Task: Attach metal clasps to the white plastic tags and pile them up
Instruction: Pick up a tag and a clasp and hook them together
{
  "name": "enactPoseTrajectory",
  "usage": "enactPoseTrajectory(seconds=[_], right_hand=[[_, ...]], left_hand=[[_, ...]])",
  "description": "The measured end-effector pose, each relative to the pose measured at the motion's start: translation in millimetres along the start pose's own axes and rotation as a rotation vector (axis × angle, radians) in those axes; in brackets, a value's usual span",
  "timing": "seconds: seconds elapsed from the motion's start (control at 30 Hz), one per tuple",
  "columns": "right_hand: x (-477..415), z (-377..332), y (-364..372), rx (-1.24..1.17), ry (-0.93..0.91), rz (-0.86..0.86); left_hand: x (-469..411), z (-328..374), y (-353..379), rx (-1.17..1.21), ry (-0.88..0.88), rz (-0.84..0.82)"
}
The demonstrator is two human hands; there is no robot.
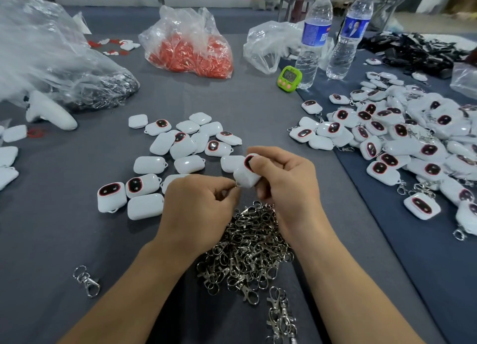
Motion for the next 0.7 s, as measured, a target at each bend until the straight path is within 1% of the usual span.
enactPoseTrajectory(seconds=[0.13,0.17,0.2,0.23,0.27,0.33,0.4,0.43,0.5,0.57,0.63,0.7], right_hand=[[4.9,-6.4,4.0,0.297,-0.258,0.003],[6.2,-7.2,6.2,0.335,-0.293,-0.006],[6.4,-7.5,7.0,0.341,-0.300,-0.009],[5.8,-7.7,6.4,0.310,-0.277,-0.008],[4.1,-7.3,4.8,0.241,-0.229,-0.003],[1.0,-6.0,1.3,0.049,-0.095,0.003],[-0.5,-4.4,-0.3,-0.077,0.021,0.007],[-0.7,-3.4,0.0,-0.105,0.058,0.004],[-0.9,-0.7,1.7,-0.138,0.105,-0.010],[-1.0,1.4,3.0,-0.166,0.119,-0.016],[-0.3,1.2,3.0,-0.158,0.090,-0.015],[0.1,-0.4,3.0,-0.098,0.021,-0.015]], left_hand=[[3.0,9.5,-1.1,-0.345,0.167,0.041],[3.9,10.2,-1.8,-0.401,0.194,0.057],[4.0,9.4,-2.9,-0.409,0.184,0.068],[3.4,7.1,-4.2,-0.359,0.127,0.066],[1.6,2.7,-4.7,-0.242,0.033,0.051],[-3.2,-9.6,0.4,0.103,-0.151,-0.011],[-7.8,-16.2,7.0,0.376,-0.271,-0.091],[-9.3,-17.0,8.3,0.443,-0.298,-0.125],[-10.0,-14.0,8.8,0.474,-0.291,-0.168],[-8.4,-11.7,7.4,0.424,-0.258,-0.155],[-6.2,-9.5,4.5,0.330,-0.214,-0.109],[-3.7,-7.3,2.4,0.176,-0.151,-0.067]])
Point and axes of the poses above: each hand's wrist, its own x-axis away from the middle knuckle, its own y-axis out of the palm, z = x × y, the point moved 5 cm from there along -x, towards the middle knuckle, and after that the axes turned 3 degrees about -y, right-handed, at the moved point
